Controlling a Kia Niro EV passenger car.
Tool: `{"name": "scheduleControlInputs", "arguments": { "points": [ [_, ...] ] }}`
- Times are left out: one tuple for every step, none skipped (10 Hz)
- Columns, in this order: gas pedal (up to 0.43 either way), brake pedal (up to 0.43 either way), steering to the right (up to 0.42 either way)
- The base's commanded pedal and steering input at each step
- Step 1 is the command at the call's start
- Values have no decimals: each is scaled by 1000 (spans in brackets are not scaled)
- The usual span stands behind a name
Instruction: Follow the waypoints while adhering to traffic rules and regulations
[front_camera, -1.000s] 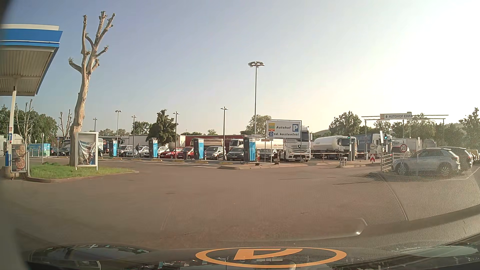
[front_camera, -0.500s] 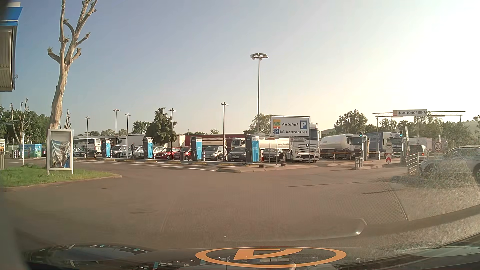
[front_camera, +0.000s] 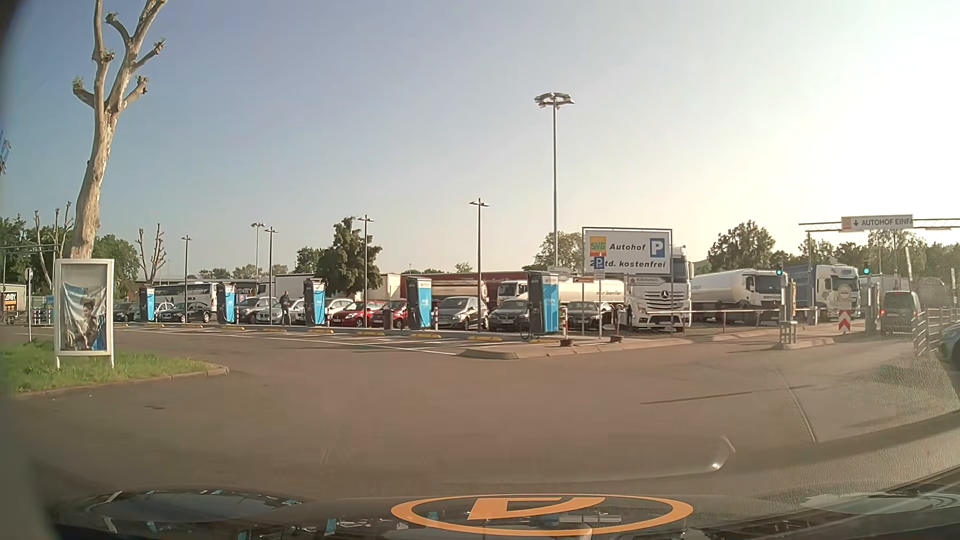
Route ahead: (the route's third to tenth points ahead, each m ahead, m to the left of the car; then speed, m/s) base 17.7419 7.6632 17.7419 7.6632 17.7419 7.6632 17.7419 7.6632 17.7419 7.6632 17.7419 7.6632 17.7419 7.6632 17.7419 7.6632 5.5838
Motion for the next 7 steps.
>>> {"name": "scheduleControlInputs", "arguments": {
  "points": [
    [47, 0, -121],
    [47, 0, -126],
    [59, 0, -129],
    [59, 0, -130],
    [67, 0, -129],
    [67, 0, -129],
    [67, 0, -134]
  ]
}}
